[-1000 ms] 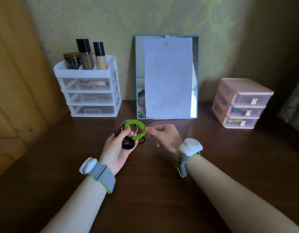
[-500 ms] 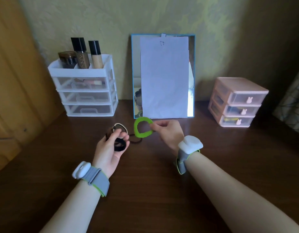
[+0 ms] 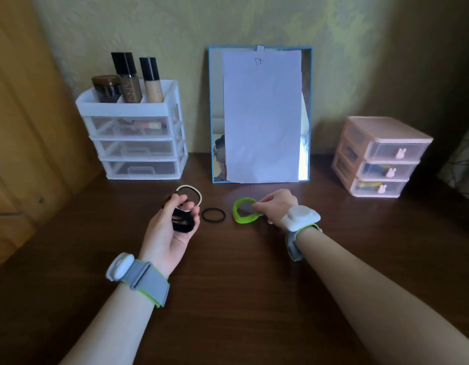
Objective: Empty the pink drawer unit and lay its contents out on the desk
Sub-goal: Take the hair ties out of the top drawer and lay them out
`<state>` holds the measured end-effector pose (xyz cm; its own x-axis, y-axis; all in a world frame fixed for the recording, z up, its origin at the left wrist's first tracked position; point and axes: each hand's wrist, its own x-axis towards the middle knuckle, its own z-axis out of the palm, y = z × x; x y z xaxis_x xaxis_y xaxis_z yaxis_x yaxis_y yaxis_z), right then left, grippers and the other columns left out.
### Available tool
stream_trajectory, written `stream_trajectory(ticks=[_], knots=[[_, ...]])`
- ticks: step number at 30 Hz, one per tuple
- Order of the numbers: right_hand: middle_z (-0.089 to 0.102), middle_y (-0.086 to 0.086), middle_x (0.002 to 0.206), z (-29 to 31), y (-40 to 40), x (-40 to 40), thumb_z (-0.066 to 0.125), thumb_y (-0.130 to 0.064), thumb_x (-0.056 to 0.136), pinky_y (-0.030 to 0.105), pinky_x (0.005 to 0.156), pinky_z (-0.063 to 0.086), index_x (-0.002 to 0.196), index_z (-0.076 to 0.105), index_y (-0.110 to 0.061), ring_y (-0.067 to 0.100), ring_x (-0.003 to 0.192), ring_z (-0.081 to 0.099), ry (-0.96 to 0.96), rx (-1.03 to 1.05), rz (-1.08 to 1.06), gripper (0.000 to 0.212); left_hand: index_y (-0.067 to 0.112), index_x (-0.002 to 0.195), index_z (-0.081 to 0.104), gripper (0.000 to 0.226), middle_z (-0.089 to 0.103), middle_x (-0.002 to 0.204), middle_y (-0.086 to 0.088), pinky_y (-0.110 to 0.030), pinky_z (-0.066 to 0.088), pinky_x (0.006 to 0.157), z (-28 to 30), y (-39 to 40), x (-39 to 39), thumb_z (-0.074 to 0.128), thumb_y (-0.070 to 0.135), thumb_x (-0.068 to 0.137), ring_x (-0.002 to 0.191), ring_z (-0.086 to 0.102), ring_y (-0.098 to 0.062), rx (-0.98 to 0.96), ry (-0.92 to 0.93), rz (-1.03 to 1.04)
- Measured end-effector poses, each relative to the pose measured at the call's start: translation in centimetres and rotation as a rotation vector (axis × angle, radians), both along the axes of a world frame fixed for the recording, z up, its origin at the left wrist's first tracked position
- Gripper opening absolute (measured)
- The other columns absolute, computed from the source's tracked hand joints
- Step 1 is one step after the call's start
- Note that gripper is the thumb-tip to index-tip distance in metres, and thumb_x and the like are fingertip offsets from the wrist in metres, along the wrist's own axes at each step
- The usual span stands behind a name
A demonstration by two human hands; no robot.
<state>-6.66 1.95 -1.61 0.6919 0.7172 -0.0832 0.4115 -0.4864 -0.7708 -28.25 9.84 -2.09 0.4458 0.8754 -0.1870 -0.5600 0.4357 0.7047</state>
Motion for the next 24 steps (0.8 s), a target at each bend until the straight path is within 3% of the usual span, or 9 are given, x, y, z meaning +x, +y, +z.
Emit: stream_trajectory(ticks=[2, 4, 9, 11, 13, 15, 17, 21, 24], knots=[[0.066, 0.004, 0.071, 0.0, 0.3, -0.2, 0.072, -0.035, 0.076, 0.035, 0.079, 0.059, 0.092, 0.078, -0.017, 0.022, 0.066, 0.061, -0.026, -0.023, -0.004, 0.024, 0.006, 0.097, 0.064, 0.021, 0.067, 0.069, -0.005, -0.025, 0.056, 0.058, -0.1, -0.3, 0.1, 0.056, 0.026, 0.096, 0.066, 0.069, -0.019, -0.001, 0.005, -0.047], [0.069, 0.005, 0.079, 0.0, 0.3, -0.3, 0.074, -0.04, 0.075, 0.039, 0.082, 0.058, 0.092, 0.078, -0.019, 0.025, 0.075, 0.065, -0.026, -0.034, -0.018, 0.027, 0.007, 0.098, 0.064, 0.023, 0.066, 0.069, -0.005, -0.025, 0.056, 0.058, -0.1, -0.6, 0.2, 0.054, 0.027, 0.097, 0.065, 0.069, -0.019, 0.0, 0.007, -0.101], [0.072, -0.005, 0.087, 0.1, -0.2, -0.9, 0.067, -0.04, 0.079, 0.026, 0.08, 0.052, 0.092, 0.076, -0.021, 0.017, 0.088, 0.068, -0.053, 0.142, -0.066, 0.024, 0.008, 0.091, 0.07, 0.025, 0.065, 0.07, -0.006, -0.027, 0.054, 0.057, -0.3, -1.4, 0.9, 0.055, 0.028, 0.096, 0.065, 0.067, -0.02, 0.01, 0.031, -0.225], [0.072, -0.007, 0.079, 0.5, -0.1, -1.9, 0.067, -0.037, 0.083, 0.021, 0.072, 0.045, 0.081, 0.076, -0.021, 0.01, 0.08, 0.066, -0.011, 0.244, -0.006, 0.018, 0.008, 0.089, 0.07, 0.025, 0.064, 0.071, -0.006, -0.027, 0.054, 0.057, -0.3, -1.8, 1.4, 0.056, 0.027, 0.095, 0.064, 0.066, -0.02, 0.004, 0.03, -0.265], [0.073, -0.001, 0.071, 0.9, -0.1, -3.0, 0.064, -0.039, 0.085, 0.021, 0.063, 0.044, 0.074, 0.074, -0.016, 0.008, 0.058, 0.06, 0.058, 0.277, 0.085, 0.028, 0.008, 0.091, 0.069, 0.024, 0.063, 0.07, -0.006, -0.028, 0.054, 0.058, -0.2, -2.2, 1.9, 0.056, 0.028, 0.095, 0.063, 0.064, -0.02, 0.012, 0.036, -0.296], [0.064, -0.002, 0.053, 1.3, -0.6, -3.6, 0.061, -0.041, 0.087, 0.018, 0.053, 0.042, 0.062, 0.07, -0.014, 0.008, 0.038, 0.048, 0.104, 0.281, 0.17, 0.038, 0.007, 0.092, 0.068, 0.024, 0.063, 0.071, -0.006, -0.029, 0.054, 0.059, 0.1, -2.6, 2.3, 0.055, 0.028, 0.095, 0.064, 0.064, -0.02, 0.028, 0.057, -0.319], [0.054, -0.009, 0.041, 1.5, -0.9, -3.7, 0.061, -0.038, 0.089, 0.013, 0.046, 0.038, 0.053, 0.065, -0.019, 0.006, 0.031, 0.043, 0.112, 0.282, 0.212, 0.041, 0.008, 0.093, 0.068, 0.025, 0.063, 0.071, -0.007, -0.03, 0.054, 0.059, 0.4, -2.8, 2.4, 0.054, 0.028, 0.096, 0.064, 0.064, -0.02, 0.04, 0.072, -0.334], [0.063, -0.006, 0.058, 1.5, -1.4, -3.4, 0.069, -0.026, 0.086, 0.014, 0.043, 0.038, 0.079, 0.076, -0.013, 0.001, 0.031, 0.042, 0.164, 0.329, 0.189, 0.016, 0.008, 0.099, 0.066, 0.028, 0.064, 0.073, -0.007, -0.028, 0.054, 0.059, 0.8, -3.0, 2.6, 0.051, 0.031, 0.098, 0.064, 0.064, -0.019, 0.065, 0.1, -0.338], [0.061, -0.01, 0.047, 1.4, -1.9, -2.3, 0.071, -0.024, 0.084, 0.01, 0.039, 0.035, 0.075, 0.075, -0.015, -0.001, 0.031, 0.044, 0.171, 0.381, 0.094, 0.013, 0.008, 0.103, 0.065, 0.026, 0.07, 0.081, -0.008, -0.027, 0.054, 0.059, 0.8, -2.8, 2.7, 0.05, 0.029, 0.098, 0.067, 0.067, -0.019, 0.112, 0.118, -0.3]])
